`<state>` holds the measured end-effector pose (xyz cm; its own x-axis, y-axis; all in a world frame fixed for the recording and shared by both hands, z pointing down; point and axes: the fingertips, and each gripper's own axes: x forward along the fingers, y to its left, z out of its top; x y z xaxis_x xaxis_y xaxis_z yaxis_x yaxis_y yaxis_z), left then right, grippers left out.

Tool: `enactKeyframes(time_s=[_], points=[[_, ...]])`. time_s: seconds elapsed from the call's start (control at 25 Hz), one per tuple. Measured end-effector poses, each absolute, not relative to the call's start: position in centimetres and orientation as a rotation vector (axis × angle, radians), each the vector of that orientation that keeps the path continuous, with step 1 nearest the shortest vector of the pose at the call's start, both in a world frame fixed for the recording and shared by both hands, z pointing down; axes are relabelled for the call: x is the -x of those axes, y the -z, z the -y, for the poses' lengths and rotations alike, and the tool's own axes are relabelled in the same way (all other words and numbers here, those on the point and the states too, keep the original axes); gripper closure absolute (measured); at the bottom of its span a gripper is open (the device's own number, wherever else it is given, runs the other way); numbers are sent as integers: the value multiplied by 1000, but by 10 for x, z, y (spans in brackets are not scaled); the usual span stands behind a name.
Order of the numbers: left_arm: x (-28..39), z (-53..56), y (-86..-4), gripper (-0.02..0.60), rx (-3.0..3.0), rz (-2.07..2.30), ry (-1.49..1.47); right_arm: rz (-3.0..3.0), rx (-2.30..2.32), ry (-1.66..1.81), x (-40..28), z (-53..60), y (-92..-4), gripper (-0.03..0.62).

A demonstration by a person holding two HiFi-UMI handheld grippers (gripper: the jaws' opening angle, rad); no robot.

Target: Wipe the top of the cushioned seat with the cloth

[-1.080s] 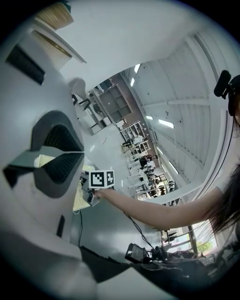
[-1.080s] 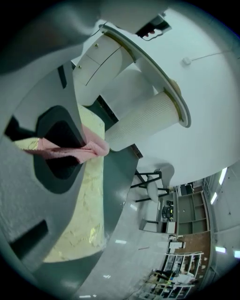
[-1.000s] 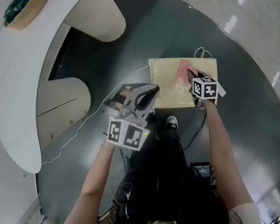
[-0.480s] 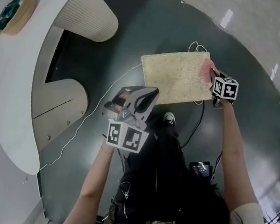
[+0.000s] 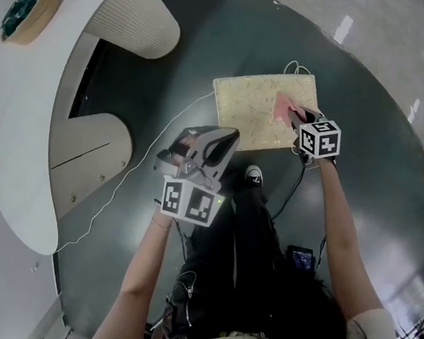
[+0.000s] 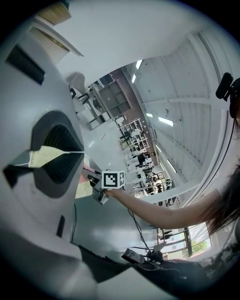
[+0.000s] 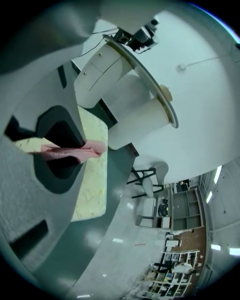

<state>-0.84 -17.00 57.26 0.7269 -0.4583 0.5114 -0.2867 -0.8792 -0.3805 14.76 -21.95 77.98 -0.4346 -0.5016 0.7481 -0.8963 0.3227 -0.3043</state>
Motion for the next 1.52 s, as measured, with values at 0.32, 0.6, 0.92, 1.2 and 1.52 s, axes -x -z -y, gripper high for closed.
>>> enactKeyframes(time_s=[0.32, 0.6, 0.92, 1.2, 1.52], points=[[21, 168, -565, 569, 2647, -637, 912, 2215, -962, -984, -13, 200, -781, 586], [40, 164, -571, 569, 2646, -674, 947, 2193, -885, -997, 31, 190, -807, 585], [47, 164, -577, 569, 2658, -682, 963, 2083, -947, -974, -17, 196, -825, 585], [26, 171, -579, 569, 2670, -648, 944, 1975, -1108, -985, -107, 206, -828, 585], [1, 170, -581, 569, 2686, -591, 942, 1834, -1265, -1005, -211, 197, -828, 585]])
